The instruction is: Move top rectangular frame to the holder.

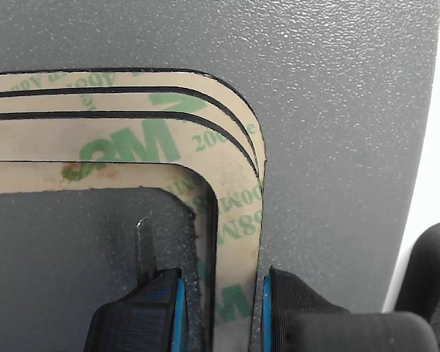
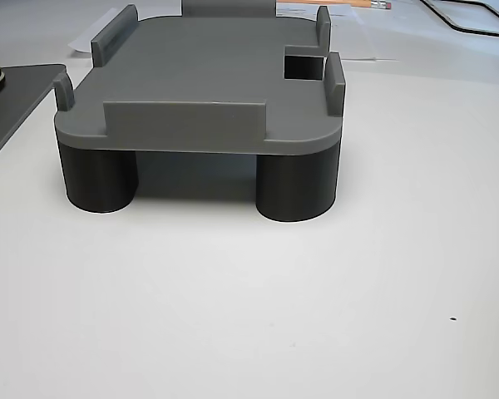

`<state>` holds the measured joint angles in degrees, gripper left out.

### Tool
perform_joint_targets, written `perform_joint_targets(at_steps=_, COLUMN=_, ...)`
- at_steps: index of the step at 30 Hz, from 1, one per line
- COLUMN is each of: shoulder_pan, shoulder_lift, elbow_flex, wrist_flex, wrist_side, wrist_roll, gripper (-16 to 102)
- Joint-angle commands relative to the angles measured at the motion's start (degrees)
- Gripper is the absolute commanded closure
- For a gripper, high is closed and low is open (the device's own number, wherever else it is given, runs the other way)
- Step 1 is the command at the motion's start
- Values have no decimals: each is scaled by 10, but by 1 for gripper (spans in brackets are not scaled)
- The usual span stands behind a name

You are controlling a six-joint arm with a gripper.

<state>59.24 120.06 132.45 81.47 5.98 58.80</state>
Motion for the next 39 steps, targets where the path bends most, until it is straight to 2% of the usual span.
perform_joint_targets(at_steps=1, shoulder_pan=-11, shoulder_lift=11, elbow_flex=-8, wrist_flex=-1, wrist_side=-1, wrist_roll=-2, gripper=46)
perform_joint_targets(at_steps=13, shoulder_pan=-11, shoulder_lift=18, elbow_flex=10, wrist_flex=-10, wrist_side=-4, wrist_roll=-3, gripper=47)
perform_joint_targets(at_steps=18, shoulder_pan=-11, shoulder_lift=23, elbow_flex=14, wrist_flex=-10, wrist_side=-4, wrist_roll=-4, gripper=51)
perform_joint_targets(at_steps=22, shoulder_pan=-11, shoulder_lift=24, elbow_flex=12, wrist_flex=-5, wrist_side=-4, wrist_roll=-4, gripper=60)
perform_joint_targets(at_steps=24, shoulder_pan=-11, shoulder_lift=26, elbow_flex=14, wrist_flex=-4, wrist_side=-4, wrist_roll=-2, gripper=76)
perform_joint_targets(at_steps=28, shoulder_pan=-11, shoulder_lift=26, elbow_flex=7, wrist_flex=6, wrist_side=-4, wrist_roll=2, gripper=96)
perform_joint_targets(at_steps=34, shoulder_pan=-12, shoulder_lift=26, elbow_flex=-27, wrist_flex=32, wrist_side=6, wrist_roll=4, gripper=96)
perform_joint_targets(at_steps=39, shoulder_pan=-12, shoulder_lift=23, elbow_flex=-111, wrist_flex=78, wrist_side=25, wrist_roll=62, gripper=96)
